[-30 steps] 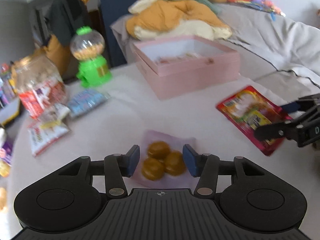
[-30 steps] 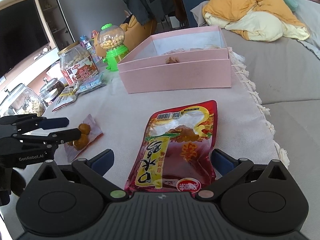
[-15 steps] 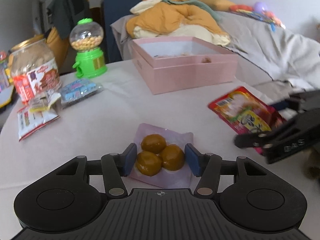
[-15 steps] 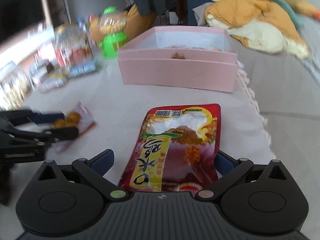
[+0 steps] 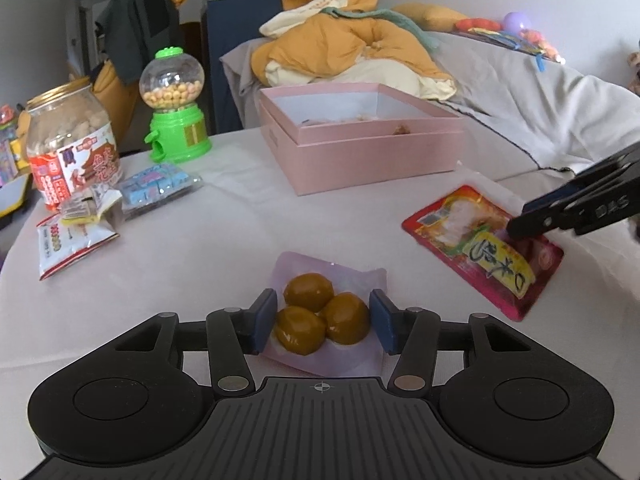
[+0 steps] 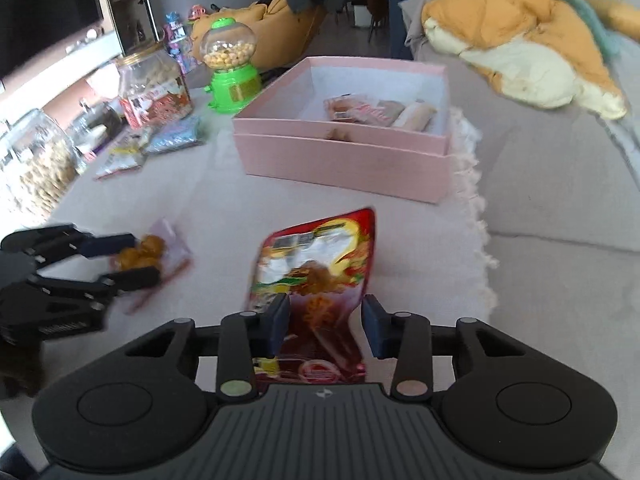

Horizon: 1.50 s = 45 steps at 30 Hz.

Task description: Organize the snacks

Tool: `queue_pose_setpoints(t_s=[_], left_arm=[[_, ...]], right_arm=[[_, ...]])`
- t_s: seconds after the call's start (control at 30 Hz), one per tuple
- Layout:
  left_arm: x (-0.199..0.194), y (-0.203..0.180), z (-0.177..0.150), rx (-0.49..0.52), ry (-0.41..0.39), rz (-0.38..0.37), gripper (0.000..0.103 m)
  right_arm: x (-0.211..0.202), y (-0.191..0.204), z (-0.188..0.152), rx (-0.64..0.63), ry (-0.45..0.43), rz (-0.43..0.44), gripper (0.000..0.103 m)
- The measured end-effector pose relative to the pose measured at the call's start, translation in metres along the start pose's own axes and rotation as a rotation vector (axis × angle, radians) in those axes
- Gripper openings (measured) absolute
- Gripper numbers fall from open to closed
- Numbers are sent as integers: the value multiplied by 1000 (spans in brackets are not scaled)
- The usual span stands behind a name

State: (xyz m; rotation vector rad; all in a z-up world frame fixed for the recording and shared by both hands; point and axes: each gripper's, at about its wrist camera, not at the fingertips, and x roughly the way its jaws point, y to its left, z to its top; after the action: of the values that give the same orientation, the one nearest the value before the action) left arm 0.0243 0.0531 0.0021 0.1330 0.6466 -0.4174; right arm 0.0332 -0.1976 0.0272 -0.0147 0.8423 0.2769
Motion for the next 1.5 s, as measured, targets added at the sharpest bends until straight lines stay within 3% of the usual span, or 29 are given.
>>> queue_pose_setpoints(t_s=[0.03, 0.13, 0.23, 0.27, 0.3, 0.37, 0.5, 0.57, 0.67, 0.77, 0.97, 1.0, 1.07, 1.1, 1.2, 1.3, 1.4, 1.5], left_arm=[[1, -1, -1, -3, 1, -6, 56], [3, -6, -3, 11, -4, 11, 56], [3, -7, -4, 12, -9, 38, 56], [3, -7, -4, 4, -11, 47, 56], [3, -5, -4, -5, -12, 55, 56], [2, -1, -5, -35, -15, 72, 56], [-2, 13, -7, -117, -26, 85, 56], [-6, 20, -8, -136, -33, 102, 56], [-15, 29, -11, -135, -50, 145, 56], [-22, 38, -17, -170, -51, 137, 56], [-26, 40, -18, -170, -67, 104, 56], [-27, 36, -18, -157, -77, 99, 56], [-32, 30, -17, -133, -114, 86, 56], [-33, 29, -13, -137, -126, 69, 56], [-36, 29, 17, -166, -183, -1, 56], [-32, 22, 73, -124, -269, -47, 56], [-13, 17, 134, -103, -344, -110, 56], [27, 26, 178, -193, -398, -167, 57]], right_arm=[[3, -2, -2, 4, 6, -12, 42], [15, -13, -4, 68, 20, 10, 78], [27, -20, -7, 159, 30, 46, 90], [28, -16, -7, 156, 29, 36, 89], [29, -8, -6, 125, 36, 20, 87], [30, 11, -5, 52, 38, -11, 68], [26, 50, 1, -78, 14, -141, 59], [19, 63, 8, -105, -12, -177, 47], [0, 77, 19, -117, -46, -122, 46], [-12, 97, 22, -165, -53, -70, 46], [23, 108, 15, -200, 57, -87, 46], [30, 104, 16, -181, 68, -82, 44], [41, 91, 19, -120, 94, -60, 22], [41, 82, 21, -78, 107, -21, 21], [29, 61, 35, -6, 88, 63, 20], [5, 42, 56, 21, 26, 99, 20], [-25, 18, 85, 31, -81, 73, 20], [-38, -5, 120, 34, -181, 11, 20]])
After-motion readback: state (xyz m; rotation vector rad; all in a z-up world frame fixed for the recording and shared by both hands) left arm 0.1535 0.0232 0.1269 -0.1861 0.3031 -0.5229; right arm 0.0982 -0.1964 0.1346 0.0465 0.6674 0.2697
